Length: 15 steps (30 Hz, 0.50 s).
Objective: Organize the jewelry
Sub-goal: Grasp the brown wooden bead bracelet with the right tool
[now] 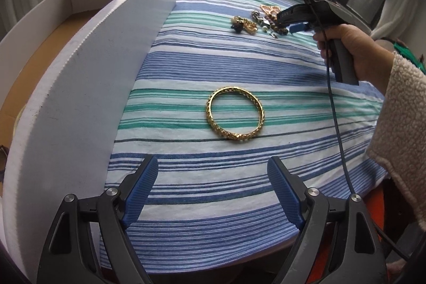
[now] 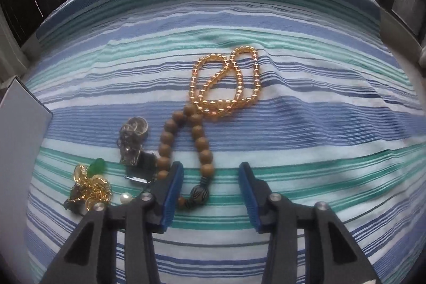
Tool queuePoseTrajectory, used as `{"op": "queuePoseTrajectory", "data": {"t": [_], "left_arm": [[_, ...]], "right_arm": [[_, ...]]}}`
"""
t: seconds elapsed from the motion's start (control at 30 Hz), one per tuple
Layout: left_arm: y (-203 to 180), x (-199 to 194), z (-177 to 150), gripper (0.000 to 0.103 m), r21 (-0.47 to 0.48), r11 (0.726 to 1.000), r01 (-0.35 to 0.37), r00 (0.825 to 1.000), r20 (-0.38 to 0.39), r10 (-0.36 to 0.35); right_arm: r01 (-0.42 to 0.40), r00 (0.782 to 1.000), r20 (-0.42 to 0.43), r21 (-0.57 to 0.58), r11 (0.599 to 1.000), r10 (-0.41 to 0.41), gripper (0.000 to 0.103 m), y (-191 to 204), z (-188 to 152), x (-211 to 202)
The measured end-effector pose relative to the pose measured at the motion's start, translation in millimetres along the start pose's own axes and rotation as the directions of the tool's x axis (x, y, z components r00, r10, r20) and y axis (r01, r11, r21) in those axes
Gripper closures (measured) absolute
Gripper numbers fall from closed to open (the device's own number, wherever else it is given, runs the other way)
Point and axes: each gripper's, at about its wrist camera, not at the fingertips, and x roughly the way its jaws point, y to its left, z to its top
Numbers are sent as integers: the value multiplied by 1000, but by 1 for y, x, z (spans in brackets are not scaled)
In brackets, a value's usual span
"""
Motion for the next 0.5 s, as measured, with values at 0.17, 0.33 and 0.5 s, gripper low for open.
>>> {"op": "queuePoseTrajectory", "data": {"t": [0.17, 0.33, 0.5], "left_arm": [[-2, 0, 0, 18, 6, 1000, -13, 1000, -4, 13], [-3, 2, 0, 18, -2, 1000, -22, 1000, -15, 22], [-7, 4, 1, 18, 0, 1000, -8, 1000, -22, 8]], "right_arm": [[50, 998, 26, -63, 997, -49, 91, 21, -9, -13], [-6, 996, 90, -50, 999, 11, 91, 13, -27, -46], [-62, 978, 198, -46, 997, 70, 91, -5, -53, -98]]}}
